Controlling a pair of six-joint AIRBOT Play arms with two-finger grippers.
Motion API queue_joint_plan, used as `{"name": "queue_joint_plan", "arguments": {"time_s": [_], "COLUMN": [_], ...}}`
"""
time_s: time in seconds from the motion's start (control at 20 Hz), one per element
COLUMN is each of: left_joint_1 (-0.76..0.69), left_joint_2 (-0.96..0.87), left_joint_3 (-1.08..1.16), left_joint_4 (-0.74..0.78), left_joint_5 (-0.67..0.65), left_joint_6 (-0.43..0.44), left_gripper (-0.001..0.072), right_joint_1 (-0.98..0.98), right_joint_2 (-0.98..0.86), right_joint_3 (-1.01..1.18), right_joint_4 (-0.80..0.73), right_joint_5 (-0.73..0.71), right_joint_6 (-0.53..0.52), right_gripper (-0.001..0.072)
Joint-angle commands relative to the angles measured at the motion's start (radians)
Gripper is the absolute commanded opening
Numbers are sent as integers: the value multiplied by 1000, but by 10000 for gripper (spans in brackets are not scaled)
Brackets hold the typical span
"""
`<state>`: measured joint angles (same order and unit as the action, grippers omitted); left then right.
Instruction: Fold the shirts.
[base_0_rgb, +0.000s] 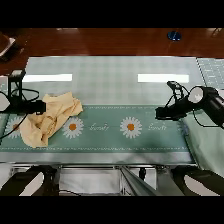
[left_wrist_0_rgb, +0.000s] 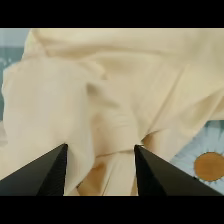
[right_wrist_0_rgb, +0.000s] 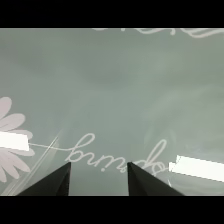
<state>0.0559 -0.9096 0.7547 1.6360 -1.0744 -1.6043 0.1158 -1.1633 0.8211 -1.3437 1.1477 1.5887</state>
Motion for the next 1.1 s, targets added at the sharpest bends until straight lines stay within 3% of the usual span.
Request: {"name": "queue_joint_plan", "arguments": {"time_s": [0.0, 0.35, 0.4, 0.45, 0.5, 0.6, 0.75, 1.05], "left_joint_1": [77, 74, 74, 73, 72, 58, 30, -11], "left_joint_2": [-15, -164, -183, -193, -195, -168, -54, 219], "left_joint_3": [-129, -200, -198, -194, -187, -147, -26, 285], "left_joint_4": [-47, -82, -85, -85, -94, -118, -185, -480], "left_joint_5": [21, 87, 78, 61, 43, 11, 22, 206], "left_joint_6": [-24, -24, -24, -16, 13, 61, 63, 78], "left_gripper": [508, 503, 444, 201, 28, 28, 28, 27], "right_joint_1": [0, 0, 0, 0, 0, 0, 0, 0], "right_joint_2": [-1, 0, 0, 2, 11, 53, 144, 327], "right_joint_3": [-3, -2, 1, 8, 19, 54, 137, 252], "right_joint_4": [4, 4, 5, 8, 11, 10, -13, -20], "right_joint_5": [-6, -11, -11, -8, -7, -7, -4, -5], "right_joint_6": [6, 12, 11, 11, 11, 11, 12, 24], "right_gripper": [413, 408, 408, 408, 408, 408, 408, 408]}}
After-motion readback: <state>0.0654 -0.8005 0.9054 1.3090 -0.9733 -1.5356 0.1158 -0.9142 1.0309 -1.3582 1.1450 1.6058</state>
